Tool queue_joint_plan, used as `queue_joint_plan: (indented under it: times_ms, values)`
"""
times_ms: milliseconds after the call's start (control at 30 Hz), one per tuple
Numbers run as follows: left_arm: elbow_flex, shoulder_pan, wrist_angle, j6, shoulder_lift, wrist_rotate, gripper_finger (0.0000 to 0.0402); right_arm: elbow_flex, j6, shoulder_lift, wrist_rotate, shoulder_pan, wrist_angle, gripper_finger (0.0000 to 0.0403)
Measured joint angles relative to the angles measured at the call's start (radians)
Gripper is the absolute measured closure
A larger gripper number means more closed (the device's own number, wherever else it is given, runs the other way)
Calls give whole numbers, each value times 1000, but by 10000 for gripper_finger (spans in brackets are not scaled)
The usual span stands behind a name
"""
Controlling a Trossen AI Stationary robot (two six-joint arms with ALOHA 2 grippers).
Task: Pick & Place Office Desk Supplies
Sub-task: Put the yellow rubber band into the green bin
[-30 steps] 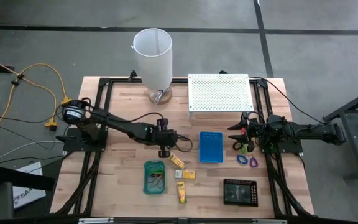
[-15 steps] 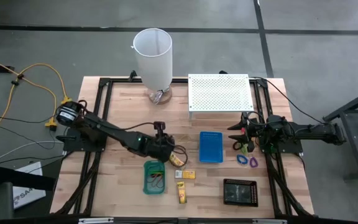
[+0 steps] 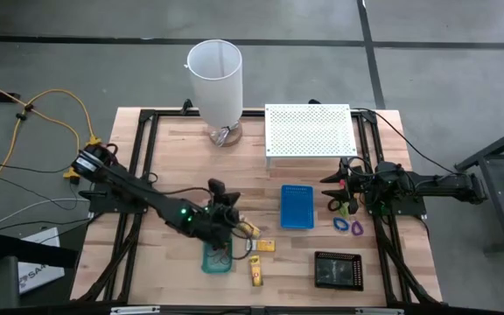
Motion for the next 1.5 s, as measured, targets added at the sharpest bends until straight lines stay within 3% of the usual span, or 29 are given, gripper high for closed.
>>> queue_joint_plan:
  times_ms: [367,767,1167,1500]
  values:
    - [14,-54,28,157,-101,-143,401,0,0,0,0,0,-1,237]
    - [16,-158,125,315,-152,-232,401,0,0,0,0,0,0,237]
    - [16,-317,145,281,-152,-293,401,0,0,0,0,0,0,237]
    - [15,-406,138,196,-111,-272,401,0,0,0,0,0,0,237]
